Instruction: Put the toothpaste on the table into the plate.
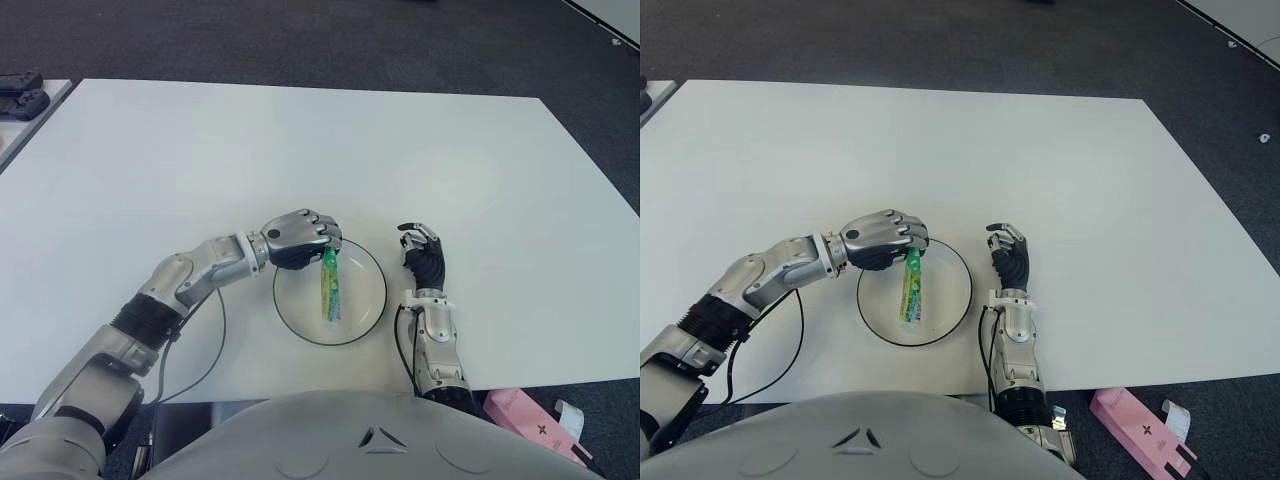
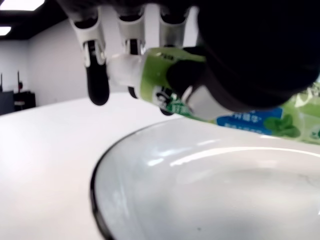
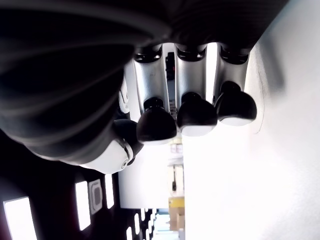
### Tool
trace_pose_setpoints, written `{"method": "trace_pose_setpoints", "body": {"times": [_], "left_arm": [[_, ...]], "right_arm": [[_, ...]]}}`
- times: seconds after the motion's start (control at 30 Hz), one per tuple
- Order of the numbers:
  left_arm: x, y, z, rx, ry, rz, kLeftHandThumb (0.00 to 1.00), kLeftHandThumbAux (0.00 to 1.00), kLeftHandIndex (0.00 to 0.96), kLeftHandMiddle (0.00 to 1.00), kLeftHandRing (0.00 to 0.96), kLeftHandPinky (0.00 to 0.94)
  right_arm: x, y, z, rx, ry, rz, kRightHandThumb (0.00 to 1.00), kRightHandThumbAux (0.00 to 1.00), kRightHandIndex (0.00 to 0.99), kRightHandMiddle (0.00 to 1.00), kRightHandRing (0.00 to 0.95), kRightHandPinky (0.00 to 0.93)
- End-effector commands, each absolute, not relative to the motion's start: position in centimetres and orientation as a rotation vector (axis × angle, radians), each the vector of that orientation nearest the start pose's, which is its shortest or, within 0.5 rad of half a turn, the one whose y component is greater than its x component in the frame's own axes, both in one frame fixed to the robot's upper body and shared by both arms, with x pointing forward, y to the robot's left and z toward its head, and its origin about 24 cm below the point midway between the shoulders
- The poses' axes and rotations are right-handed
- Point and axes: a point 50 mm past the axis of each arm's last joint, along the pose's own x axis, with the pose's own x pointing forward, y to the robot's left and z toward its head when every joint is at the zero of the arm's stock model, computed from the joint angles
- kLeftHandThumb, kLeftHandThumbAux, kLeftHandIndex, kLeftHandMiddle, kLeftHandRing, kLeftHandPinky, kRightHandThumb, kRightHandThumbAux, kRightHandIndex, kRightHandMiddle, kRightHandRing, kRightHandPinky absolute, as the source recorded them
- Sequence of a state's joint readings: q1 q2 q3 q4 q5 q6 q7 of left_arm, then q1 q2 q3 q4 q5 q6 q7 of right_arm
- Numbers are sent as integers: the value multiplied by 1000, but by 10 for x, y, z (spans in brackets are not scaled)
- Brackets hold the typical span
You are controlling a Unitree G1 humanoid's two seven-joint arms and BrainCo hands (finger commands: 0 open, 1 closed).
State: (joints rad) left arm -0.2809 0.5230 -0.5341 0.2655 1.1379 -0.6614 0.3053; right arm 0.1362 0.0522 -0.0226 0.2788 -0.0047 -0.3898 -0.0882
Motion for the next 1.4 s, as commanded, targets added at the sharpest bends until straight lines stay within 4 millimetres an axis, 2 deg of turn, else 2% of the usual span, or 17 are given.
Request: {"method": "trace_pose_setpoints", "body": {"times": [0.03,0.27,0.4,0.47,0.53,0.57,0.6,0.63,0.73,0.83,1.03,1.4], "left_arm": [[242,103,26,1431,-930,-769,738,698,443,857,861,870],[241,106,24,1411,-977,-726,727,700,440,836,846,833],[243,109,32,1389,-1003,-708,714,701,438,817,823,793],[244,108,32,1396,-996,-731,702,704,435,768,762,732],[245,108,32,1401,-988,-751,693,706,430,660,646,631],[245,109,32,1405,-969,-765,691,707,429,638,623,611],[245,109,32,1407,-955,-775,477,647,342,471,449,455],[245,110,32,1412,-941,-781,333,610,284,363,335,352],[245,112,34,1420,-926,-790,122,545,93,135,109,129],[245,114,40,1431,-920,-799,43,510,30,45,35,43],[246,115,45,1437,-885,-817,12,446,3,4,3,4],[248,118,48,1362,-850,-822,51,381,0,0,0,0]], "right_arm": [[209,-156,-19,45,42,-152,702,726,438,871,857,849],[208,-156,-19,53,49,-150,702,725,438,877,863,858],[208,-157,-19,52,49,-154,703,725,438,887,871,869],[208,-157,-19,50,50,-154,703,725,438,891,874,870],[209,-157,-19,47,52,-152,702,725,438,892,874,864],[209,-157,-19,45,52,-152,702,725,438,892,874,863],[208,-157,-19,43,53,-151,702,725,438,890,872,859],[208,-157,-19,41,53,-150,702,725,438,888,870,856],[208,-157,-20,37,58,-150,703,725,438,882,865,849],[209,-157,-21,33,83,-152,703,725,438,870,855,833],[210,-157,-21,27,111,-157,702,726,438,845,834,817],[211,-156,-20,25,116,-163,701,727,438,839,829,817]]}}
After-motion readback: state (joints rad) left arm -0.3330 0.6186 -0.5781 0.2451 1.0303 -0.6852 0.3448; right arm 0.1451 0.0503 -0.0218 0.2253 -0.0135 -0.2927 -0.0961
